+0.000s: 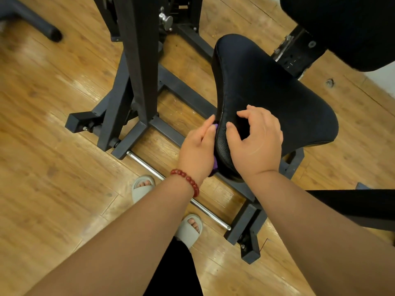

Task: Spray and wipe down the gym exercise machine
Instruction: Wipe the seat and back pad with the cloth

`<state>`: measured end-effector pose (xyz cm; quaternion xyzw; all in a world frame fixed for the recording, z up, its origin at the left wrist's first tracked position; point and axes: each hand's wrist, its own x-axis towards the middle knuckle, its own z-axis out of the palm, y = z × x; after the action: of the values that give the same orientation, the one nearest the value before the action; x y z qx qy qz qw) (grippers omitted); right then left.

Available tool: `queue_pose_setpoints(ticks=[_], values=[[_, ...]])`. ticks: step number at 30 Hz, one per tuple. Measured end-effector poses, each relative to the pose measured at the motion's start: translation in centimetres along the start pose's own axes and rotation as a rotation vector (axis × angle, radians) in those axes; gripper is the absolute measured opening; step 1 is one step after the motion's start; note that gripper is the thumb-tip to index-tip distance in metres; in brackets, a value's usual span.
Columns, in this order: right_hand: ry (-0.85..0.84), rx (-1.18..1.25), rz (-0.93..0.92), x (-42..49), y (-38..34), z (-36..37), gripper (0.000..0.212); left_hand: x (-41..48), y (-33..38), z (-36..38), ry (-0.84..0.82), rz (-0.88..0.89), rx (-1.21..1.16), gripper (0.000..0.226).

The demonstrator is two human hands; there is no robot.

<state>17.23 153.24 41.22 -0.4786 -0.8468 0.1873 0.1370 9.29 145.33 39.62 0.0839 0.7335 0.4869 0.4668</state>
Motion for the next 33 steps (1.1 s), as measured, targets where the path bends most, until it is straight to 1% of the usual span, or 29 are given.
queue_pose_setpoints(ticks=[2,5,8,10,12,15,18,22,26,29,30,31,33], values=[[0.003,0.002,0.004,0.0,-0.1,0.1,0.033,-1.3,-0.8,0.0,0.028,0.03,0.013,0.037],[0.015,0.013,0.0,-0.1,-0.1,0.1,0.033,-0.2,-0.1,0.0,0.009,0.016,0.003,0.037],[0.02,0.019,-0.001,-0.1,-0.1,0.2,0.032,3.2,1.6,-0.2,-0.056,-0.084,-0.029,0.037],[0.02,0.019,0.0,-0.1,-0.1,0.2,0.033,3.9,2.1,-0.3,-0.106,-0.124,-0.056,0.038],[0.021,0.023,-0.001,-0.1,0.0,0.2,0.033,2.4,1.7,-0.7,-0.123,-0.101,-0.053,0.036],[0.032,0.028,-0.003,-0.1,-0.1,0.3,0.031,0.4,1.0,-0.9,-0.108,-0.047,-0.117,0.033],[0.026,0.02,-0.007,0.0,-0.1,0.3,0.032,2.5,0.9,-0.6,-0.078,-0.043,-0.067,0.036],[0.014,0.018,-0.001,0.0,0.0,0.3,0.032,4.9,1.2,-0.3,-0.116,-0.079,-0.023,0.039],[0.018,0.018,-0.002,0.1,0.0,0.3,0.032,2.6,0.0,-0.9,-0.122,-0.058,-0.079,0.033],[0.022,0.02,-0.004,0.1,0.1,0.5,0.033,2.7,0.0,-1.2,-0.119,-0.037,-0.057,0.031],[0.02,0.022,-0.004,0.1,0.1,0.5,0.034,3.6,0.4,-1.0,-0.124,-0.066,-0.05,0.033],[0.017,0.026,-0.004,0.0,0.1,0.5,0.034,4.3,1.1,-0.7,-0.128,-0.135,-0.073,0.033],[0.009,0.032,-0.002,0.1,0.1,0.3,0.034,5.3,2.3,-0.2,-0.132,-0.279,-0.195,0.03]])
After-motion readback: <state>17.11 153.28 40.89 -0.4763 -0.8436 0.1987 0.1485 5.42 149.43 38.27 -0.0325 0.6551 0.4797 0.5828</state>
